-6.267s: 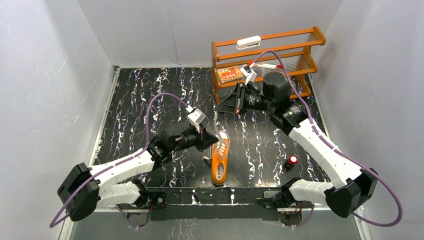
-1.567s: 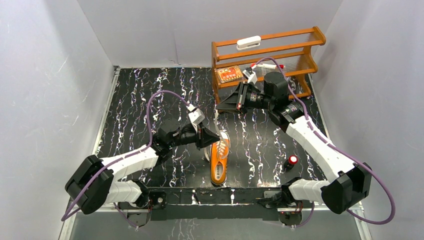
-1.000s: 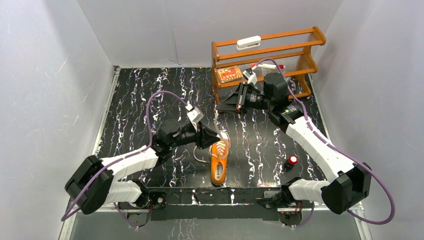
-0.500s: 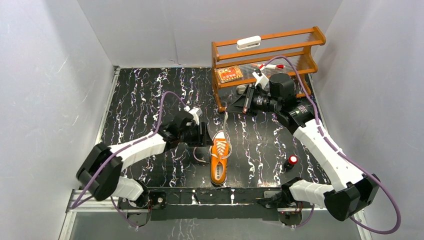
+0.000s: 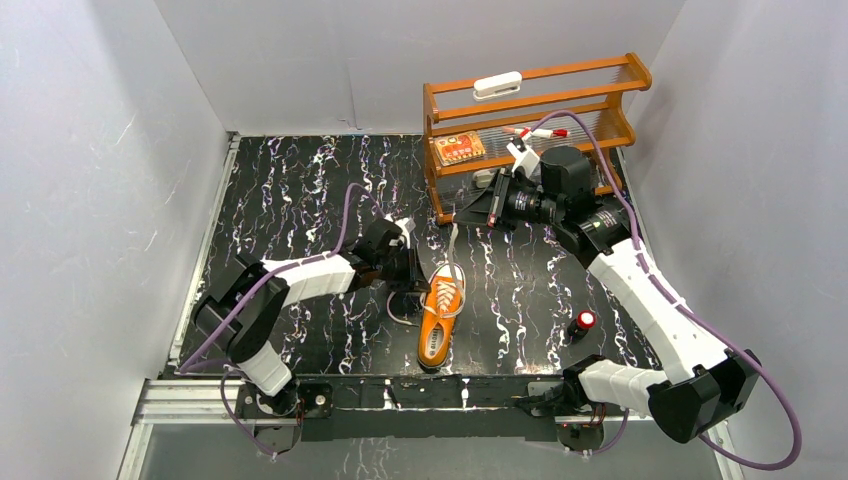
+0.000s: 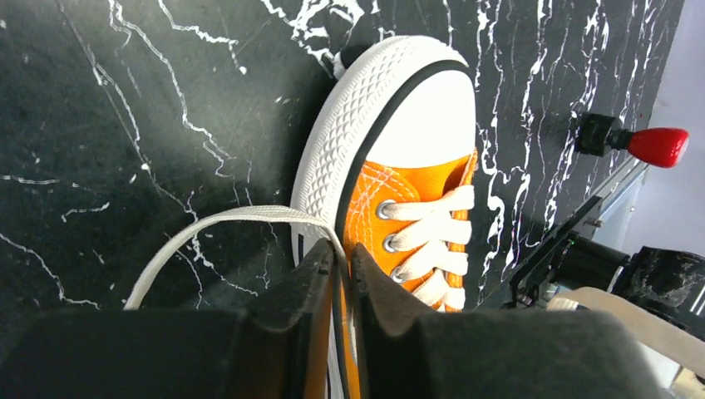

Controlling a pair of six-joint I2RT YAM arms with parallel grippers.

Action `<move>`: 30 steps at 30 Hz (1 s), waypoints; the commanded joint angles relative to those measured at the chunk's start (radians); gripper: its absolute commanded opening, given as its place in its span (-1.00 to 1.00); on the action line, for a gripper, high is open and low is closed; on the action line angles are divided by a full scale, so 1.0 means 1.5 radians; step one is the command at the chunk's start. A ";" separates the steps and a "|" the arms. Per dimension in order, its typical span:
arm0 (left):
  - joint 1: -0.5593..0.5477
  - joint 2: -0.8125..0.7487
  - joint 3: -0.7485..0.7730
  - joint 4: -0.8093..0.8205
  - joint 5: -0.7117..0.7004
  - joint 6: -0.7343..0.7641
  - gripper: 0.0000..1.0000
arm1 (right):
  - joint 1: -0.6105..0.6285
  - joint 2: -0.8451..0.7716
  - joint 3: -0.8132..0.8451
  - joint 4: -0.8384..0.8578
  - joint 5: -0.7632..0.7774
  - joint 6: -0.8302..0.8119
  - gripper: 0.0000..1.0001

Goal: Tie the shoes

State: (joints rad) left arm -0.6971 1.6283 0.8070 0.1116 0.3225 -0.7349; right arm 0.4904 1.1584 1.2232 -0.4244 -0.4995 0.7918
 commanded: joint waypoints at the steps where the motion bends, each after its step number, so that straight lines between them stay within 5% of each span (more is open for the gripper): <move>1: 0.002 -0.035 0.023 0.014 0.020 0.042 -0.85 | -0.003 0.003 0.026 0.021 -0.016 -0.013 -1.00; 13: -0.079 -0.294 -0.111 0.084 -0.050 0.062 -0.96 | 0.002 0.182 0.095 0.177 -0.093 0.017 -1.00; 28: -0.214 -0.404 -0.189 0.132 -0.182 0.065 -0.94 | 0.160 0.464 0.278 0.126 -0.046 -0.055 -1.00; 30: -0.215 -0.415 -0.198 0.136 -0.190 0.070 -0.94 | 0.176 0.496 0.309 0.047 -0.051 -0.088 -0.72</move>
State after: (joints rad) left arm -1.0073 1.0569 0.5301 0.2634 0.0921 -0.6575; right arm 0.7025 1.8435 1.5909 -0.2295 -0.5785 0.7605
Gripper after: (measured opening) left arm 0.029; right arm 0.038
